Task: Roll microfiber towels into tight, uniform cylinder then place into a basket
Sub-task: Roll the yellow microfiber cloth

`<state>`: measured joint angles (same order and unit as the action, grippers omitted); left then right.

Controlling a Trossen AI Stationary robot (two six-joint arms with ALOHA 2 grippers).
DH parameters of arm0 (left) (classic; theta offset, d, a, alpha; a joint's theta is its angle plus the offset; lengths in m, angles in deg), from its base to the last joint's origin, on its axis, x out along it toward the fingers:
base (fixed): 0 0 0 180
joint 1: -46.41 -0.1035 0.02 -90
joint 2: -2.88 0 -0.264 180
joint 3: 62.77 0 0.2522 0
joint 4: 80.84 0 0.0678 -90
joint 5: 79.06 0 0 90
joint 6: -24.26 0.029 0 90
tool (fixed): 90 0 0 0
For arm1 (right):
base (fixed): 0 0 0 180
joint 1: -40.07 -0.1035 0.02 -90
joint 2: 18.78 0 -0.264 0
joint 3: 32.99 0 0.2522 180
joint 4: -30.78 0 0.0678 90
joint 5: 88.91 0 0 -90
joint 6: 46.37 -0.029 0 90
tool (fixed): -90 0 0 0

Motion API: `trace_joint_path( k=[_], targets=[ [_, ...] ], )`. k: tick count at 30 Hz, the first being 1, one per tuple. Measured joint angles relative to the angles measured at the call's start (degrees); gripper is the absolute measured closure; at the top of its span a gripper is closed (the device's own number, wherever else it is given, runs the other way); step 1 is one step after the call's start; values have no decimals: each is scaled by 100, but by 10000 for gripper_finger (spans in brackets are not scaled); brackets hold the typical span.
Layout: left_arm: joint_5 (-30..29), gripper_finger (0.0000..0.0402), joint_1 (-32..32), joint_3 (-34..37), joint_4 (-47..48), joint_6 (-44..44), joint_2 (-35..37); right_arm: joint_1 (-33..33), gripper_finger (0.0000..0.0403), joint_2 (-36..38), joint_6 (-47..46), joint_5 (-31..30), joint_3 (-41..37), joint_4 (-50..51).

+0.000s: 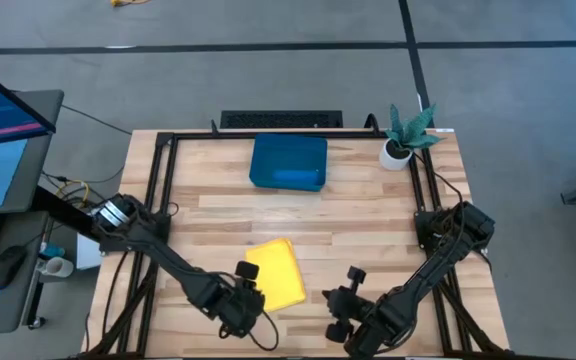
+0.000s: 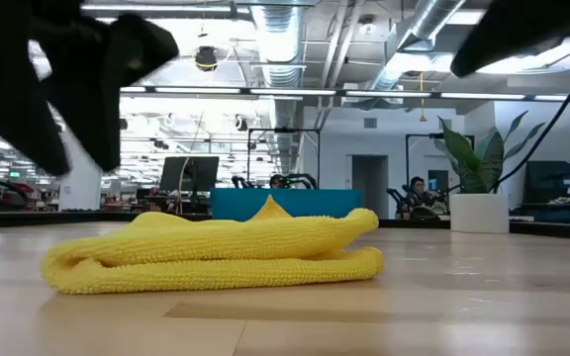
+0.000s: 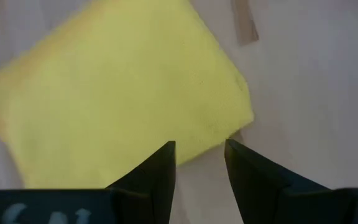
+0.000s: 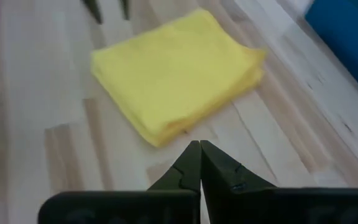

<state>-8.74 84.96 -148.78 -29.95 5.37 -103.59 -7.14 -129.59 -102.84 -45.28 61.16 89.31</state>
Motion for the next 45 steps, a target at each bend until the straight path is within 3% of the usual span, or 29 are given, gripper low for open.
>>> trace_joint_path(
  k=[5, 11, 18, 25, 29, 40, 45],
  targets=[
    [-647, 269, 338, -6, -348, -500, -20, 207, 360, -2, 1478, 105, 1, -858],
    [-771, 269, 571, -16, -1173, -466, -488, 624, 321, -4, 3166, 1510, 1, -1567],
    [-1038, 269, 591, -17, -1155, -710, -807, 913, 262, -7, 4658, 2409, 1, -2160],
    [-1245, 269, 587, -17, -1055, -715, -814, 1010, 207, -361, 4822, 2475, -7, -2134],
    [-778, 269, 502, 18, -982, -724, -814, 1058, 193, -673, 5143, 2408, -10, -2177],
    [-563, 269, 305, -23, -993, -614, -1158, 1400, 197, -880, 4951, 2833, -5, -2051],
    [-753, 269, 317, -28, -790, -990, -1175, 1455, 201, -1078, 4865, 3011, 9, -1881]
  ],
)
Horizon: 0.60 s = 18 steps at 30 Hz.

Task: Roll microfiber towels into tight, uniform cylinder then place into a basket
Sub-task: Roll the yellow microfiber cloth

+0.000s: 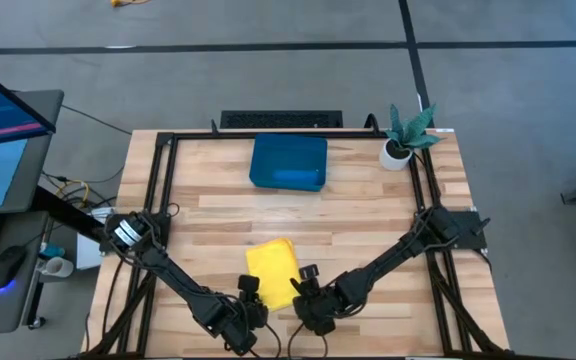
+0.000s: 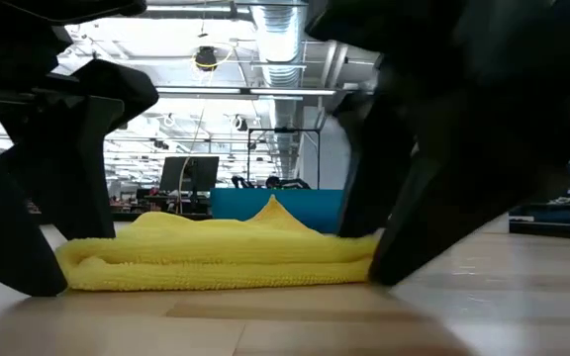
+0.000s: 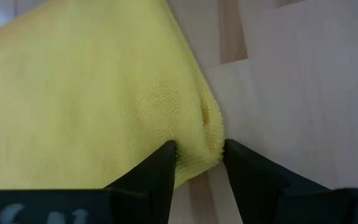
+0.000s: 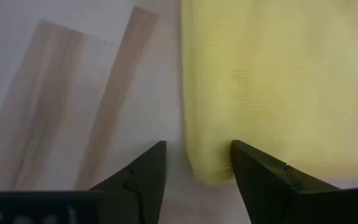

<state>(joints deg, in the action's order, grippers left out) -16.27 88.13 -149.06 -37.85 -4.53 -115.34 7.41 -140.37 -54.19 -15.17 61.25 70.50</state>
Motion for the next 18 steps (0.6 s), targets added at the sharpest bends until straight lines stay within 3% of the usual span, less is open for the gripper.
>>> trace_joint_path(
  k=[6, 9, 14, 18],
  targets=[
    [-49, 278, 17, 13, 85, -204, 77, 45, 225, -180, -380, 147, 23, -14],
    [7, 302, -6, 22, 21, -141, 77, 85, 268, -179, -710, 186, 20, 6],
    [50, 358, -21, 20, -3, -29, 118, 166, 375, -178, -1051, 352, 21, 37],
    [519, 394, -58, 53, -120, -40, 338, 141, 383, -73, -1492, 1011, 2, -11]
  ],
)
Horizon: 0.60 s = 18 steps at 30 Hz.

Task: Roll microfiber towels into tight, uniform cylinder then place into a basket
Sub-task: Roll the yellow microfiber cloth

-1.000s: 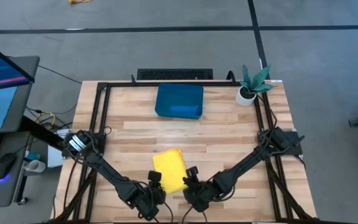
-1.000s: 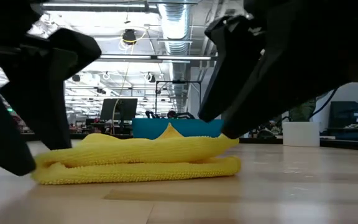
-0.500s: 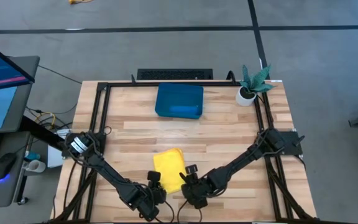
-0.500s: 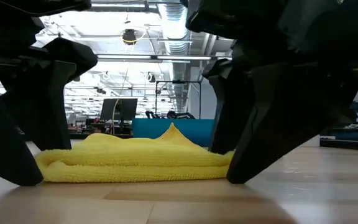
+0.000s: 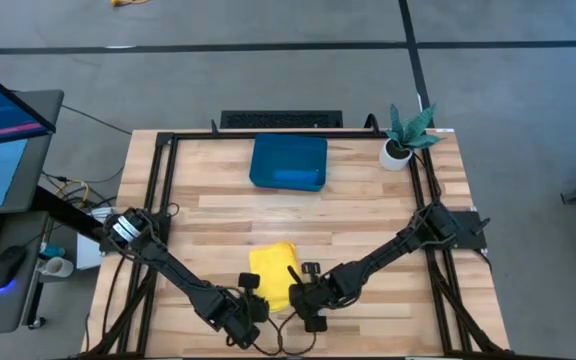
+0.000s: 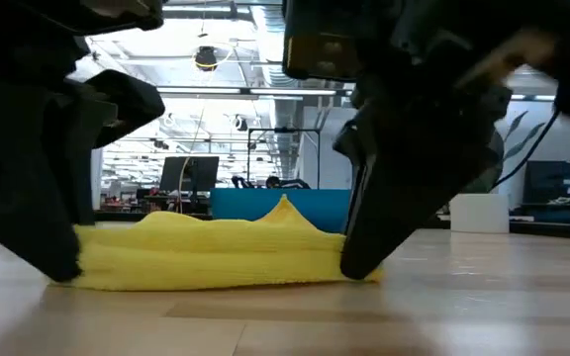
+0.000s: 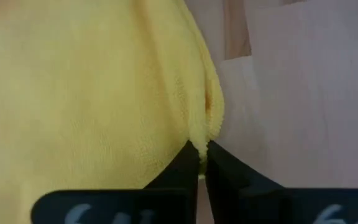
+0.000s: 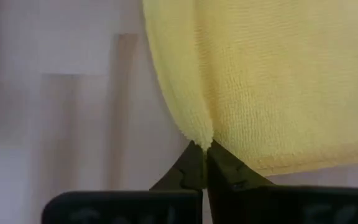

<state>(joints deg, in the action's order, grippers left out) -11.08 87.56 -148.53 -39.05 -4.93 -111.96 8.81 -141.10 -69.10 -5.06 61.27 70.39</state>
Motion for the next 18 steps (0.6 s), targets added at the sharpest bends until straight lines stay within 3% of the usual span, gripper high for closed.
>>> trace_joint_path(
  k=[7, 12, 18],
  targets=[
    [1053, 386, 47, -7, -162, -595, 539, -228, 394, 182, -759, 2392, -51, -953],
    [1468, 385, 38, -13, -111, -1088, 565, -137, 391, 181, -861, 2135, -62, -1127],
    [805, 386, 65, 0, -137, -966, 506, 133, 392, 181, -1551, 1974, -291, -1085]
  ],
)
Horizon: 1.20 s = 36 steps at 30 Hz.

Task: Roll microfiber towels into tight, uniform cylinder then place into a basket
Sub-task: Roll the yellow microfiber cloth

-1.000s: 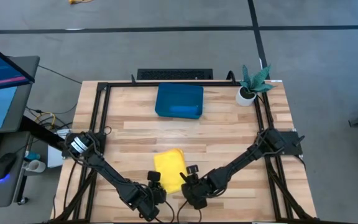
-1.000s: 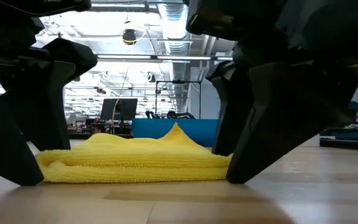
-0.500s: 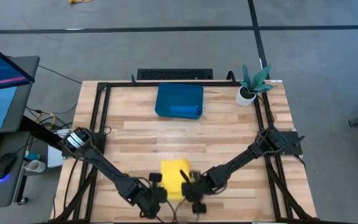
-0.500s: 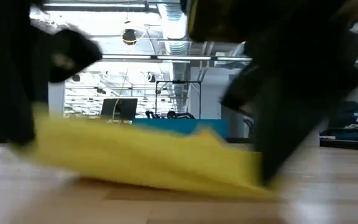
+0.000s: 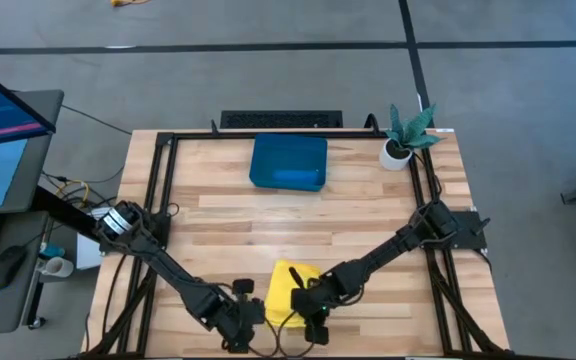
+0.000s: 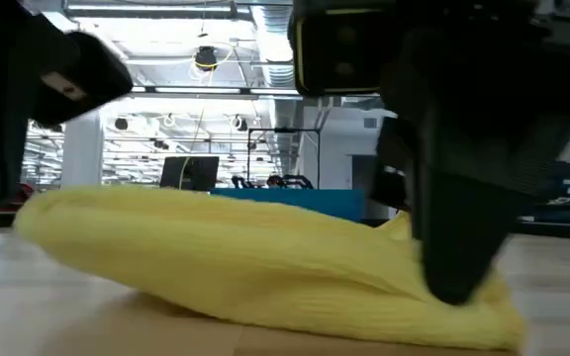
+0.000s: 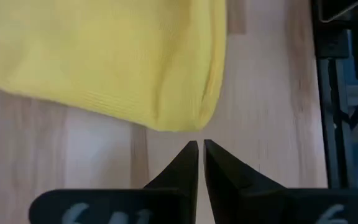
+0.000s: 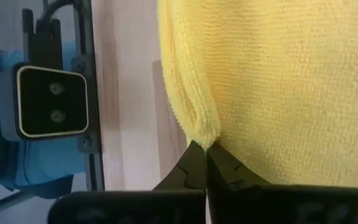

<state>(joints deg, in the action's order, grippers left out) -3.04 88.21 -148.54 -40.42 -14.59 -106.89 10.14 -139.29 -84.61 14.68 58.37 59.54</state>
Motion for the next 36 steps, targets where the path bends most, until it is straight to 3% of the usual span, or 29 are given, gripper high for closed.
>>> trace_joint_path(
  k=[4, 13, 21, 36],
  targets=[
    [-552, 396, 250, -3, -316, 759, 4, 39, 397, 17, -49, 16, -19, 100],
    [-971, 398, 427, -20, -1593, 2262, -253, 93, 396, 83, 59, -14, -23, 127],
    [-840, 401, 246, -18, -1708, 2358, -755, 173, 393, 83, 119, -12, -23, 125],
    [-1693, 401, 43, -21, -1610, 2599, -758, 189, 394, 85, 276, 136, -21, 147]
  ],
)
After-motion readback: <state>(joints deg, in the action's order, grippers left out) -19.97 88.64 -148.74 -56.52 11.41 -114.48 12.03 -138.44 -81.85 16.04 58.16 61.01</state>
